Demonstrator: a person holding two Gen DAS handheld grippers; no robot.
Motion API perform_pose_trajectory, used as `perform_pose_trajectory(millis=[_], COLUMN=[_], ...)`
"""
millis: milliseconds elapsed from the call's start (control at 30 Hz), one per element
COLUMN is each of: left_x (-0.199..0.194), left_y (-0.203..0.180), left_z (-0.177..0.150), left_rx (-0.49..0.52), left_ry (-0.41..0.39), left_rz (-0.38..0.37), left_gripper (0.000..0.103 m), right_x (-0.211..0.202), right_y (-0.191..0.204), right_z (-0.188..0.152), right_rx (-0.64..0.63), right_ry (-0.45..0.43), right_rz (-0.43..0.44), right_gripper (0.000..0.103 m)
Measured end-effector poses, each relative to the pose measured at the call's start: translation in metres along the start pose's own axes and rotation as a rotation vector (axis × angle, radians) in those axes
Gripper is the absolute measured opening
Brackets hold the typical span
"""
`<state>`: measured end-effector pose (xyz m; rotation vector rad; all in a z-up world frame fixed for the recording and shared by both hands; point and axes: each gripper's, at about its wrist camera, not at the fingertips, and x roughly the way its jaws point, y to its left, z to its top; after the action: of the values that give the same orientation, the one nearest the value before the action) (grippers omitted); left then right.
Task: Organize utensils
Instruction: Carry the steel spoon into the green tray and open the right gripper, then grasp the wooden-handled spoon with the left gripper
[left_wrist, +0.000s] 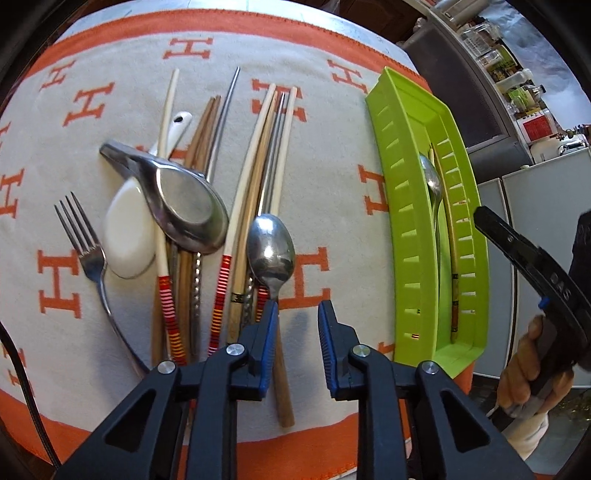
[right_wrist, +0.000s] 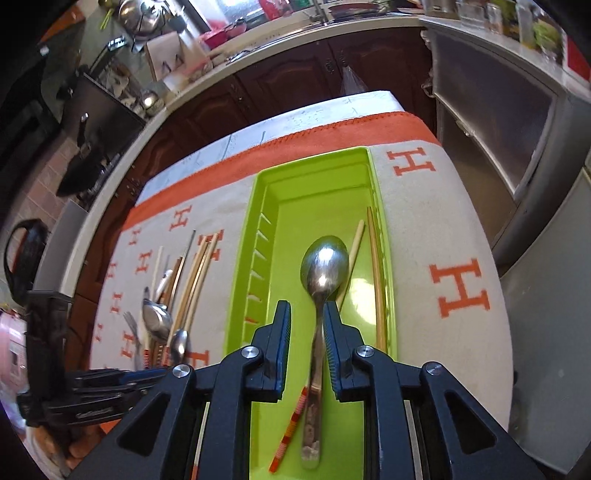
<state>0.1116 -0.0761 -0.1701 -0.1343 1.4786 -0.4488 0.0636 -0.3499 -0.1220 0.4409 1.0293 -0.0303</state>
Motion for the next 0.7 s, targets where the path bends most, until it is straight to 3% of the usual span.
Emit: perform_pose_trajectory(millis=[200, 700], left_x=[0.005, 0.005], left_y=[-0.002, 0.0], left_z=[-0.007, -0.024], left_rx=[-0.009, 0.004], left_ry=[0.027, 0.067], left_rz=[0.011, 0.069], left_gripper=[0.02, 0.02], right_x=[-0.02, -0.049], right_y=[0.003, 0.021], right_z=[-0.019, -0.029], right_rx=[0.019, -0.011], right_ry=[-0.024, -0.061], right_rz=[0.042, 0.071], right_gripper=[0.018, 0.018])
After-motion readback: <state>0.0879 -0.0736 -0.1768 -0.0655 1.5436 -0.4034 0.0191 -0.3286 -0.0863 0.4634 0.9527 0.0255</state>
